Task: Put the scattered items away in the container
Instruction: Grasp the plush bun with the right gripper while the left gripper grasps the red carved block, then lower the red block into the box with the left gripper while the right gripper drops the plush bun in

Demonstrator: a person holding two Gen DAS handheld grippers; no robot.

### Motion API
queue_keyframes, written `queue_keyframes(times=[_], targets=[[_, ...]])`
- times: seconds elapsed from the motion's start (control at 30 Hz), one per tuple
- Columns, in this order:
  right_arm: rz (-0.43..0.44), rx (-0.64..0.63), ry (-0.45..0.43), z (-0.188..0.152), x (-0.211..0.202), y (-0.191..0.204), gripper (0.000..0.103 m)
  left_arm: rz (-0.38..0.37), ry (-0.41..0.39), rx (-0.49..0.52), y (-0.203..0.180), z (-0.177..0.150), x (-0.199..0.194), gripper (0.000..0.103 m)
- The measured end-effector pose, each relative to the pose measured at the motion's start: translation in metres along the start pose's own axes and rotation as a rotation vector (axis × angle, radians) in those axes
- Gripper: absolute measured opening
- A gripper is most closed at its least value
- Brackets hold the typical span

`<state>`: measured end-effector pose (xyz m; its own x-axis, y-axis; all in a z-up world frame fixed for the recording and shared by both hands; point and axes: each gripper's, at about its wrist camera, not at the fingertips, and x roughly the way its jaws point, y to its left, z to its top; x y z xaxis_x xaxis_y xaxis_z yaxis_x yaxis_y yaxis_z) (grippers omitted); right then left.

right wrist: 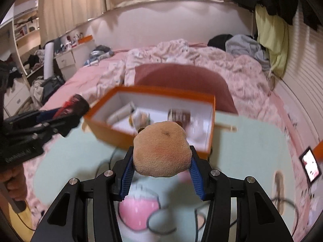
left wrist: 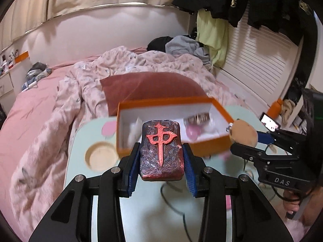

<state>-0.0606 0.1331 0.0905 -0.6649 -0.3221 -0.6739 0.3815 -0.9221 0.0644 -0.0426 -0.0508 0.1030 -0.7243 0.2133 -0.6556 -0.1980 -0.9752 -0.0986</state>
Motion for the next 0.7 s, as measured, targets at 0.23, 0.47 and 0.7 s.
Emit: queue_keyframes(times=[0.23, 0.47, 0.7], targets=[[0.006, 0.068, 0.082, 0.039, 0.047, -0.012, 0.049, 0.019, 0.044, -0.027, 0.007, 0.034, 0.039, 0.041], [-0.052, 0.059, 0.177, 0.053, 0.096, -0.014, 0.049, 0.06, 0.111, -0.055, 0.013, 0.045, 0.079, 0.041], [-0.086, 0.103, 0.211, 0.056, 0.115, -0.023, 0.054, 0.097, 0.131, -0.057, 0.011, 0.046, 0.091, 0.041]])
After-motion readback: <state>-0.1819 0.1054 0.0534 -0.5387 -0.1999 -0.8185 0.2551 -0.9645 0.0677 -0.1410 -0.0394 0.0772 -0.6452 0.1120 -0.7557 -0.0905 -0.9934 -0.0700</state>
